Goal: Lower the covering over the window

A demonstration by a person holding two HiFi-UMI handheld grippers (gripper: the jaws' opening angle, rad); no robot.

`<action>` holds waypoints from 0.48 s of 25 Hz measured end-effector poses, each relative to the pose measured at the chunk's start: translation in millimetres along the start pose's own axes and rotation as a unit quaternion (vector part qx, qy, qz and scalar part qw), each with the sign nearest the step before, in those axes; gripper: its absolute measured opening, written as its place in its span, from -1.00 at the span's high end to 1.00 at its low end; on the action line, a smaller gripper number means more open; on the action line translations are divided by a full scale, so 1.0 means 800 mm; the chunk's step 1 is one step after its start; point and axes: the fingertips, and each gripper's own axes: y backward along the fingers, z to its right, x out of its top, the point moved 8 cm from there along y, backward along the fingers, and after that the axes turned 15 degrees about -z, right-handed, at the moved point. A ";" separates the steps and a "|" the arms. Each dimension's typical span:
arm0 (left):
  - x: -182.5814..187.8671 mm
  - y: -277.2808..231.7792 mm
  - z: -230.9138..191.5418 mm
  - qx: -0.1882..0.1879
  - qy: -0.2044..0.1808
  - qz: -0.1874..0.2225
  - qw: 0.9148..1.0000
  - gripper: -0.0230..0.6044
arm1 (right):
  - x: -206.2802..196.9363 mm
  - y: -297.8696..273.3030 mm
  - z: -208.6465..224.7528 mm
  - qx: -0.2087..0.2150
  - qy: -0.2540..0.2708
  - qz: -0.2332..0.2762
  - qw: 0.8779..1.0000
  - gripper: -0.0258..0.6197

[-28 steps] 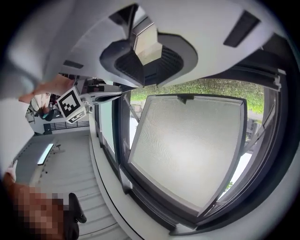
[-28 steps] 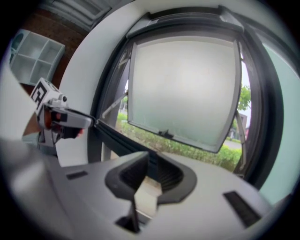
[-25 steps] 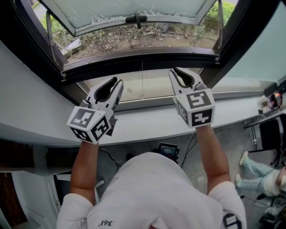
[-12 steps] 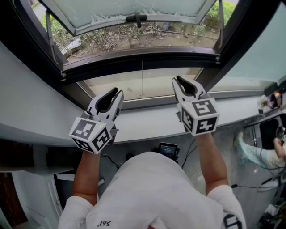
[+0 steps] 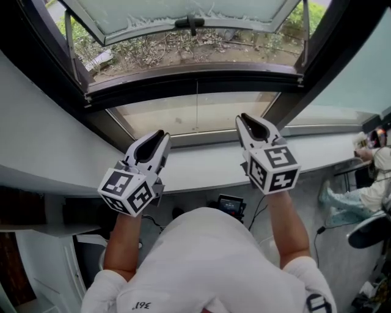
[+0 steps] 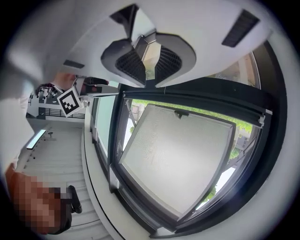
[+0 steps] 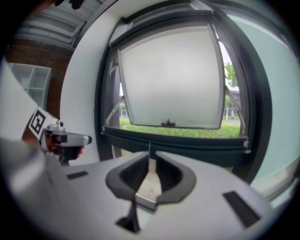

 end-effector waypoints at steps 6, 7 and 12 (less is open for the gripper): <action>-0.019 0.000 0.005 0.000 0.010 -0.016 1.000 0.71 | -0.017 -0.002 -0.011 0.016 -0.003 -0.014 1.000 0.74; -0.021 -0.001 0.007 -0.001 0.012 -0.019 1.000 0.71 | -0.020 -0.003 -0.012 0.018 -0.003 -0.018 1.000 0.74; -0.032 -0.006 0.014 -0.008 0.015 -0.032 0.999 0.72 | -0.031 -0.009 -0.014 0.025 -0.006 -0.029 0.999 0.74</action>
